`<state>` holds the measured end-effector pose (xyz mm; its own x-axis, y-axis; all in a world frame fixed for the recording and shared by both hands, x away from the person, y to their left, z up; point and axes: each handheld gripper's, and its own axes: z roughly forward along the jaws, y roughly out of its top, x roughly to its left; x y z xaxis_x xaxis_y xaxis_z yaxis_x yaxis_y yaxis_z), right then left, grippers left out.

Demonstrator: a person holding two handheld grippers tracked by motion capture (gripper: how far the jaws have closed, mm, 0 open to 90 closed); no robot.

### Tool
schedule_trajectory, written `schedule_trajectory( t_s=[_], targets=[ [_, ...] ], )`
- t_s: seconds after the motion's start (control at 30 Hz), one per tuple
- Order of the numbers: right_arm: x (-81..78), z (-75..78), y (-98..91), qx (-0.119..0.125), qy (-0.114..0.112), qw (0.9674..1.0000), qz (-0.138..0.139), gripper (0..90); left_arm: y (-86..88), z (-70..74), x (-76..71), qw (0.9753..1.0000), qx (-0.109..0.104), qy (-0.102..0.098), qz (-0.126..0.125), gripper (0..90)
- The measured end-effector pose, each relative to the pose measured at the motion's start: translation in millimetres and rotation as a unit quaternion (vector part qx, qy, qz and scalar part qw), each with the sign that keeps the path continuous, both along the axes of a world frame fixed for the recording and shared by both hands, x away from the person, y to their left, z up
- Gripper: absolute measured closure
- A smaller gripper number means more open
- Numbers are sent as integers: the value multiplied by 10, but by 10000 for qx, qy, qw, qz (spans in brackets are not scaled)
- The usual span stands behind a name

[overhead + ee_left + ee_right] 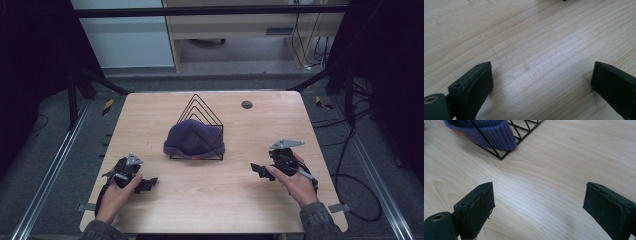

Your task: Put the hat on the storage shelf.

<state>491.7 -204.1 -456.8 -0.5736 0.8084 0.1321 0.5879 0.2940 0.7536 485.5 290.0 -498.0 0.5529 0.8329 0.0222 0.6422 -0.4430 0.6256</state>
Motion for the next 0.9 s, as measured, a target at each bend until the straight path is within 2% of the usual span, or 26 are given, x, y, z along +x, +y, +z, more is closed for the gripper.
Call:
schedule_trajectory(
  t_s=[0.23, 0.33, 0.47, 0.6, 0.67, 0.73, 0.77, 0.9],
  targets=[
    [4, -201, -120, -33, 188, 9995, -254, 101, 22, -23, -5, 9999, -62, -109, 116, 22],
    [-6, -317, -170, -204, 302, 9987, -369, 99, 20, -43, -3, 9998, -112, -159, 110, 0],
    [-27, -413, -157, -497, 394, 9974, -352, 91, 23, -50, -4, 9997, -140, -187, 102, 0],
    [-81, -473, -104, -717, 226, 9967, -293, 63, 26, -52, -4, 9997, -144, -199, 85, 0],
    [-124, -513, -61, -846, 26, 9960, -274, 41, 25, -51, -3, 9997, -141, -194, 80, 0],
    [-144, -530, -50, -799, -52, 9963, -300, 38, 26, -51, -2, 9997, -141, -193, 79, 0],
    [-171, -558, -37, -705, -175, 9966, -376, 31, 24, -50, 0, 9997, -136, -186, 76, 0],
    [-172, -556, -30, -703, -156, 9966, -413, 29, 27, -45, 10, 9998, -105, -180, 33, 0]
  ],
)
